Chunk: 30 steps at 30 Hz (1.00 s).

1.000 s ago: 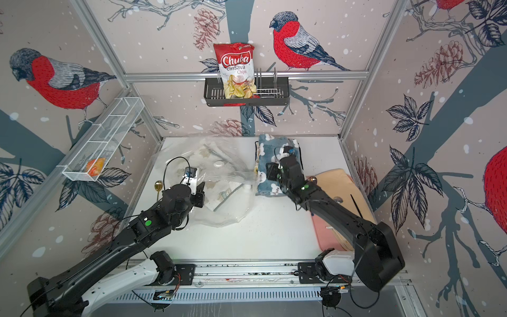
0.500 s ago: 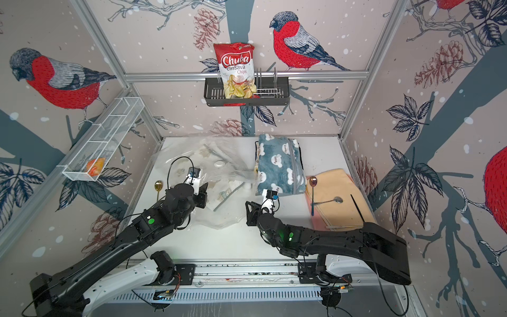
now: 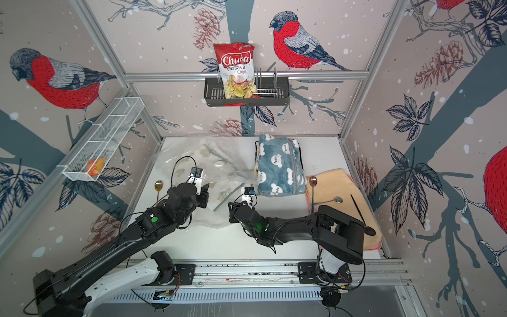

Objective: Take the blanket out of the vacuum bag
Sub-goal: Adjust the vacuum bag at the center of the board.

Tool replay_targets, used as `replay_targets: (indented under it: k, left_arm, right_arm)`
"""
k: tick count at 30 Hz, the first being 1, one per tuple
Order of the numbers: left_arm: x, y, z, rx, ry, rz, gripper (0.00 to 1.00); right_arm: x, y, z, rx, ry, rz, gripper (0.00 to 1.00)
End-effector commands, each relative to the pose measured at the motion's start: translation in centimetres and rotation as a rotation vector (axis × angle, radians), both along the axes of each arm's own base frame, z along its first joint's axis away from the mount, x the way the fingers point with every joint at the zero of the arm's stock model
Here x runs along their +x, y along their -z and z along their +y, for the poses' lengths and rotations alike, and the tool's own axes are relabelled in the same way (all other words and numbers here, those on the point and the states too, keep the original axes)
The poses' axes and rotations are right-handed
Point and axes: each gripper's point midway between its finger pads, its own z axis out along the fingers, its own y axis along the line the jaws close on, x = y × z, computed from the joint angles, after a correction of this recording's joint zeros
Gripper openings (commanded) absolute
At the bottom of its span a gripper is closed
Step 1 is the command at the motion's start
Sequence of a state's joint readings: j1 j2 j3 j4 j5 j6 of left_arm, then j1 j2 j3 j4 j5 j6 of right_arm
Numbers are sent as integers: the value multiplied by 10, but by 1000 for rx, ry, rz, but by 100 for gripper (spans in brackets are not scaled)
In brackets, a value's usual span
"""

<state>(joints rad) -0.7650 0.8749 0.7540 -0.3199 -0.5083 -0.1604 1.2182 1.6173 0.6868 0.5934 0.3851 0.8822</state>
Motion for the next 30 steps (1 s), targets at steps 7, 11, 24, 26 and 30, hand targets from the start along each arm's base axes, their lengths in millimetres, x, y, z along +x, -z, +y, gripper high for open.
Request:
replay_targets:
  k: [7, 11, 24, 26, 30]
  left_arm:
    - [3, -10, 2, -24, -18, -40, 37]
    - [2, -14, 1, -36, -11, -47, 38]
    - [-2, -19, 0, -60, 8, -57, 40]
    - [-2, -19, -2, -58, 13, -54, 40]
    - [-1, -18, -1, -54, 10, -52, 39]
  right_arm:
    - [8, 3, 10, 13, -74, 45, 29]
    - [11, 7, 14, 8, -84, 59, 30]
    - [44, 18, 8, 68, -62, 172, 32]
    - [53, 16, 4, 81, -42, 168, 32]
    - [69, 7, 2, 104, -17, 162, 32]
